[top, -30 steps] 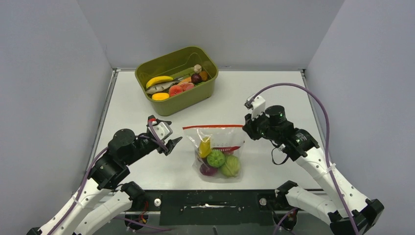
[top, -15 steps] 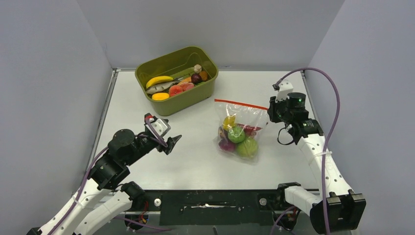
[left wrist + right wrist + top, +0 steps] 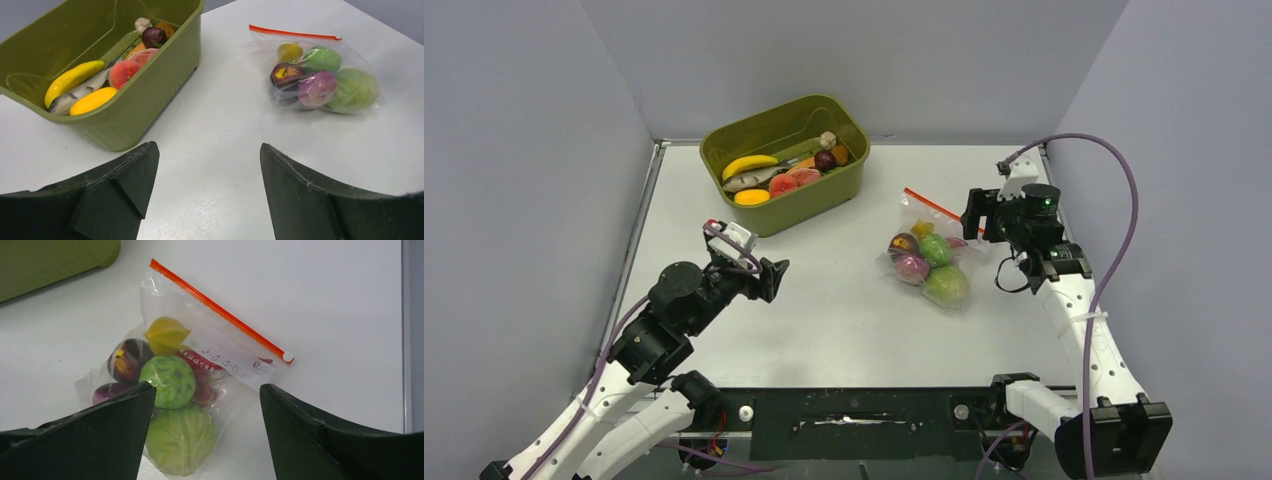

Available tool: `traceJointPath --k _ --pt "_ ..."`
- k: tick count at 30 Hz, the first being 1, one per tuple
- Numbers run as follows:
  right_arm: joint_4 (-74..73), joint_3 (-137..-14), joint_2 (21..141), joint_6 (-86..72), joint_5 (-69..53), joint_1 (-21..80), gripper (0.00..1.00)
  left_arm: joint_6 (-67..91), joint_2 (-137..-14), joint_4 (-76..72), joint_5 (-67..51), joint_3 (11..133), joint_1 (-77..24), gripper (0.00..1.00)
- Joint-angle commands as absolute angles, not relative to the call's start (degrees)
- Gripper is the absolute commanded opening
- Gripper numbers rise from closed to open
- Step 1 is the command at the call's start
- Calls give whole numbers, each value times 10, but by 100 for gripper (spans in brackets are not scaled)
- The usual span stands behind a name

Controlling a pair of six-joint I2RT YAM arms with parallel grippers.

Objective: Place the food in the zip-top bag and seal the zipper
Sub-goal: Place the zipper food storage bag at the center of the board, then reset both arms

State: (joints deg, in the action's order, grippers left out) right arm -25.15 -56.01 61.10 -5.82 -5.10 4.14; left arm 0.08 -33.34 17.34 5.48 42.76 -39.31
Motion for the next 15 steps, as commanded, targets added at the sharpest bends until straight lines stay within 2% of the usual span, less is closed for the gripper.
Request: traceJointPath --k 1,4,10,15 --pt "-244 -607 549 -110 -91 42 83 67 -350 128 135 452 -391 74" --pt "-234 -611 511 -154 -114 42 98 96 -360 127 176 466 -392 74" --pt "-219 -613 454 -256 -149 43 98 145 -370 106 233 481 -391 74" --pt "-237 -625 441 -282 -187 43 98 150 -362 96 266 503 -391 74"
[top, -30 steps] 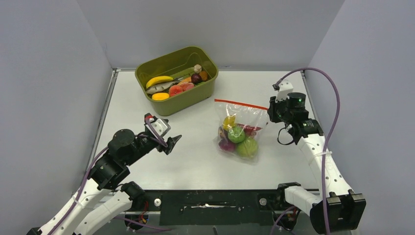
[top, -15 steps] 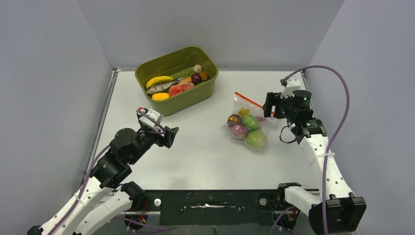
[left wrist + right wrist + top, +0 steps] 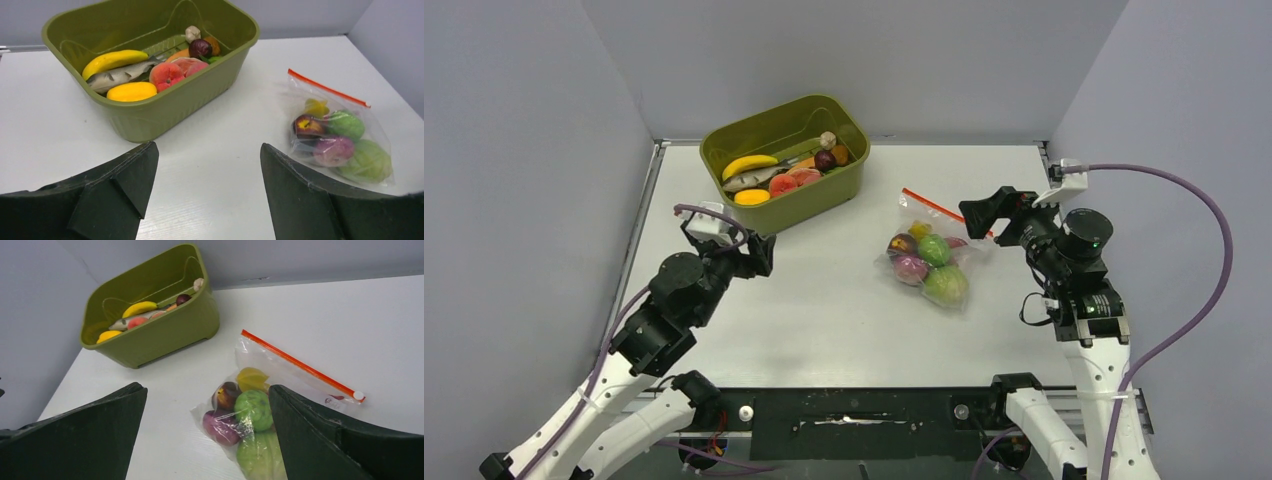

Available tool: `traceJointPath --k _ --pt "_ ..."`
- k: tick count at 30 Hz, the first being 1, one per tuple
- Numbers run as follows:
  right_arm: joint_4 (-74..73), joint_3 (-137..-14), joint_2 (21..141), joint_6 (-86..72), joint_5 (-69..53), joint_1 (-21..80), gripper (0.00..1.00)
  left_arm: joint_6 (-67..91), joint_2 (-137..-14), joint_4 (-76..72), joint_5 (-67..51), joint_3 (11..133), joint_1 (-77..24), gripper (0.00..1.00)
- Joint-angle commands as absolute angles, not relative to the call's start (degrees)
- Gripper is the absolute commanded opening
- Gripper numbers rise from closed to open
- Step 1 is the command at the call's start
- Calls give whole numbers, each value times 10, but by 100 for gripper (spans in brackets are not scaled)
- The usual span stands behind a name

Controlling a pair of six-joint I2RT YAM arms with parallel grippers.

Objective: Place the food in the zip-top bag and seal the zipper
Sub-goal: Reset both arms

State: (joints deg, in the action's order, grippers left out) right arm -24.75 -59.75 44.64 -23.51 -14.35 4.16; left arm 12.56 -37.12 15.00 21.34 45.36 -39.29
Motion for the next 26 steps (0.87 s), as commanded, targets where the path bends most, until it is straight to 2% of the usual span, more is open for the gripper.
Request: traceJointPath --k 1,12,26 --pt "-238 -627 439 -277 -198 43 98 151 -361 97 273 510 -391 74" --pt "-218 -603 435 -282 -257 43 98 120 -344 75 253 503 -391 75" --pt "-233 -609 443 -282 -255 43 98 121 -339 69 249 479 -391 75"
